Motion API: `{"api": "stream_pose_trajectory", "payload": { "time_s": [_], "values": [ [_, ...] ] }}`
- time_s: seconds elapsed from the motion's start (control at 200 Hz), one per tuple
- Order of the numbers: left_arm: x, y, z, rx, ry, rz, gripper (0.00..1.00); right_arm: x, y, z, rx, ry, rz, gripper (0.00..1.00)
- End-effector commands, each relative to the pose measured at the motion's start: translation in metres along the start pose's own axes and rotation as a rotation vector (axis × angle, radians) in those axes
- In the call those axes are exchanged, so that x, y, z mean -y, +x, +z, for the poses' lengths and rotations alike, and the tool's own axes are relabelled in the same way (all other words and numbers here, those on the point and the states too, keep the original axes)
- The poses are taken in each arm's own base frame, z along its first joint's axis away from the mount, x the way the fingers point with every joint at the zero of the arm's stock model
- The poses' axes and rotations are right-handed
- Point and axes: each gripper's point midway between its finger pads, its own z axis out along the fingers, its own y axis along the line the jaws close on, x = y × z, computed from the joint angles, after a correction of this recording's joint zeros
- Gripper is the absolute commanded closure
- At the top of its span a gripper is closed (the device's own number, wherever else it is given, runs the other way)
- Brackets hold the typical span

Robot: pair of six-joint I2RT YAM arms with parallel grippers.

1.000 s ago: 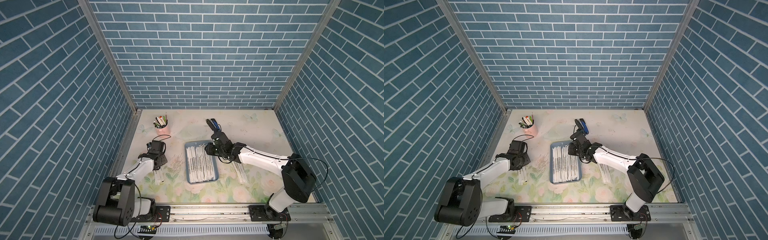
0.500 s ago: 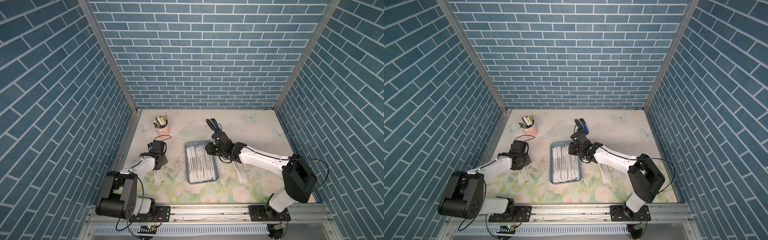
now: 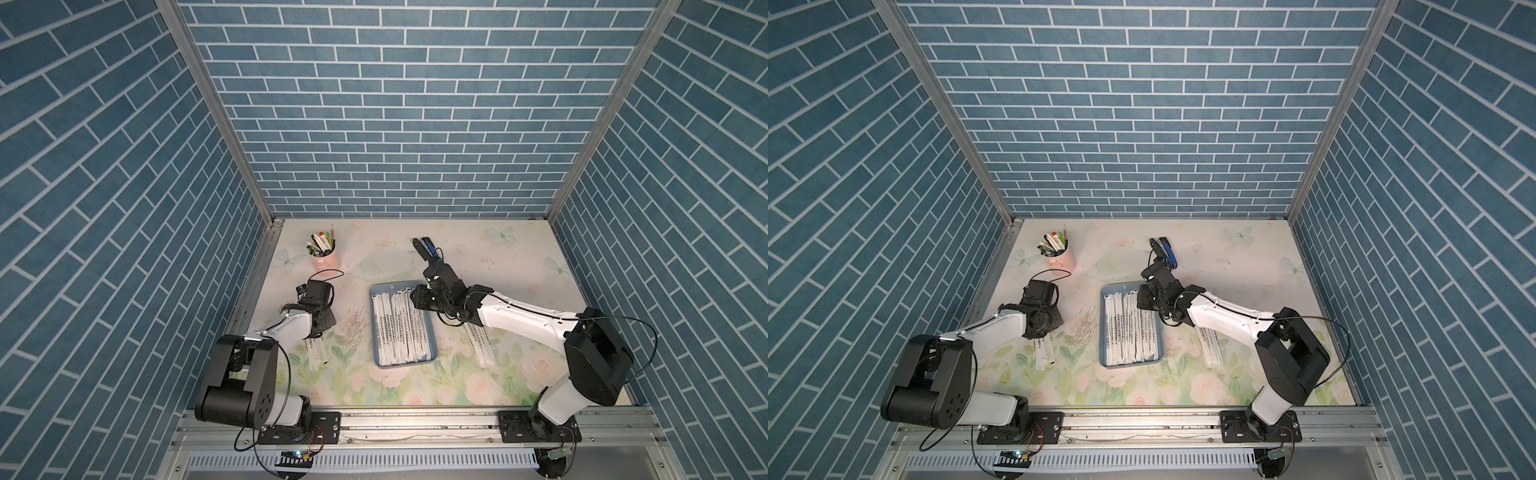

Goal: Put the straws into the storage box
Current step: Pick up the straw from the center of the board.

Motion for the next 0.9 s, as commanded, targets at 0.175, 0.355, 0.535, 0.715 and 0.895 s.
{"api": "stream_pose_trajectory", "payload": {
  "time_s": [0.175, 0.355, 0.535, 0.715, 0.895],
  "values": [
    [0.006, 0.021, 0.006, -0.066, 0.007, 0.014, 0.94, 0.000, -0.013, -0.012, 0.060, 0.012, -0.017, 0.71],
    [0.013, 0.010, -0.004, -0.044, 0.026, 0.009, 1.00, 0.001, -0.015, -0.012, 0.068, 0.021, -0.012, 0.71],
    [0.020, -0.012, -0.026, 0.026, 0.060, 0.000, 1.00, 0.002, -0.015, -0.012, 0.070, 0.026, -0.007, 0.71],
    [0.024, -0.027, -0.047, 0.081, 0.097, 0.009, 1.00, 0.003, -0.015, -0.012, 0.069, 0.028, -0.006, 0.71],
    [0.046, -0.051, -0.085, 0.193, 0.236, 0.039, 1.00, 0.003, -0.020, -0.014, 0.076, 0.038, -0.012, 0.71]
  ]
}}
